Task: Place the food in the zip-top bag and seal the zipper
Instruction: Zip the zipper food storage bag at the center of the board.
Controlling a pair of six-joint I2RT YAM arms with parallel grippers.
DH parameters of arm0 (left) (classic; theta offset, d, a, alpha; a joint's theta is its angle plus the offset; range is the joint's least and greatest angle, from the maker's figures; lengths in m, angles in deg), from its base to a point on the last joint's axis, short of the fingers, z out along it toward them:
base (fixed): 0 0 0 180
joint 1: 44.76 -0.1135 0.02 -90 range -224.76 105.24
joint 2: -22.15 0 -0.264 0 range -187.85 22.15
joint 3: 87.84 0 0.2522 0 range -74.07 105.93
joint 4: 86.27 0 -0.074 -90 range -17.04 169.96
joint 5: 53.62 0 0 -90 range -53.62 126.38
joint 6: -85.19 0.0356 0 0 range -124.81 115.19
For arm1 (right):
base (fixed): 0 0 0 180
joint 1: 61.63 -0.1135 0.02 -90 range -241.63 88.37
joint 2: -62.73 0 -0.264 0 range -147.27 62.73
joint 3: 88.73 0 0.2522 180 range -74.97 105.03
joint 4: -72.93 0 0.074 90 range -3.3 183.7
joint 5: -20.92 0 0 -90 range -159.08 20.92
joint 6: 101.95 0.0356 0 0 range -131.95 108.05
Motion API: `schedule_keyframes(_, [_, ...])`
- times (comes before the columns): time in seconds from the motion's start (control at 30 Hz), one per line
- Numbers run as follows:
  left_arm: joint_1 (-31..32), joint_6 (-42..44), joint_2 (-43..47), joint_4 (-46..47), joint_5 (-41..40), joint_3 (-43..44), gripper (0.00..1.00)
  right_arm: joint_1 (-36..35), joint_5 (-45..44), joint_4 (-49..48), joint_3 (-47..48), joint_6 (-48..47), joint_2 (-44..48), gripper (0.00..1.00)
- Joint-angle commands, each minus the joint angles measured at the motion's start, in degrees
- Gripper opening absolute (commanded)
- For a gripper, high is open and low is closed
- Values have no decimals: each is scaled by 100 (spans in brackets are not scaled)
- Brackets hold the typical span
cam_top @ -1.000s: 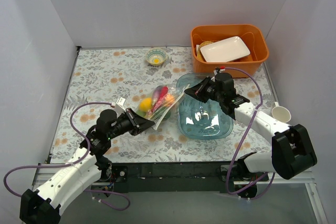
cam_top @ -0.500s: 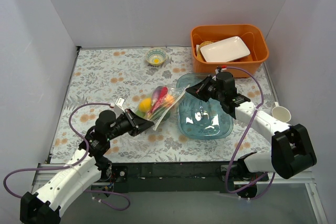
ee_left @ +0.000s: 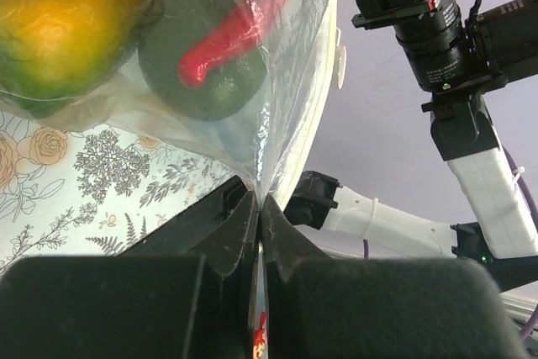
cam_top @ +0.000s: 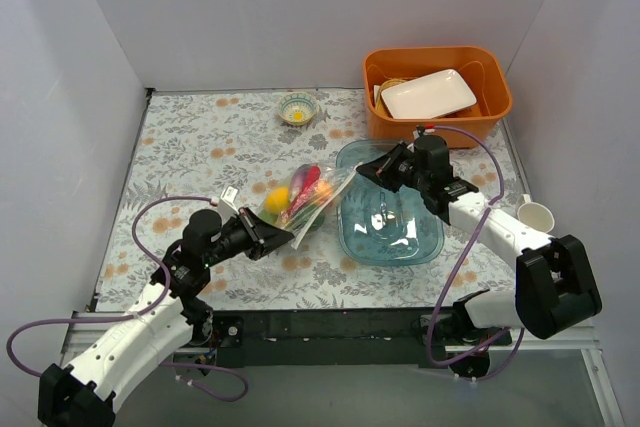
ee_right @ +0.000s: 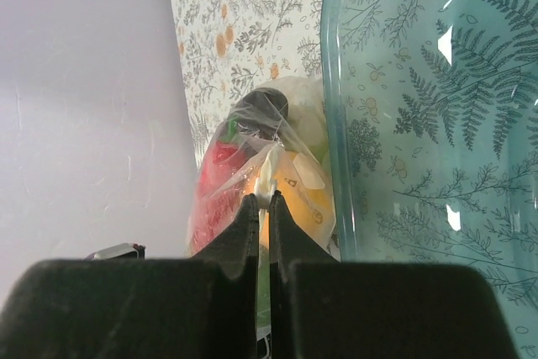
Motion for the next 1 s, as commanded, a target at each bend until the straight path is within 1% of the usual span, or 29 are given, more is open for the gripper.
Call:
schedule_keyframes(0.0, [-25, -42, 51, 50, -2, 7, 0, 168, -249, -221, 245, -123, 7, 3])
schedule_keyframes(0.13, [-16, -120, 323, -117, -134, -107, 0, 247, -258, -388, 139, -61, 7, 3])
schedule_keyframes(0.23, [-25, -156, 359, -126, -116, -125, 0, 291, -241, -414, 157, -70, -37, 3])
schedule_keyframes(0.6, [-25, -42, 254, -135, -99, -11, 0, 335, -223, -379, 306, -175, -195, 3])
schedule_keyframes(0.9, [-42, 81, 8, -38, -11, 138, 0, 335, -30, -274, 464, -342, -309, 4])
schedule_keyframes(0.97, [-42, 108, -88, -12, -11, 174, 0, 335, 145, -274, 543, -377, -397, 4])
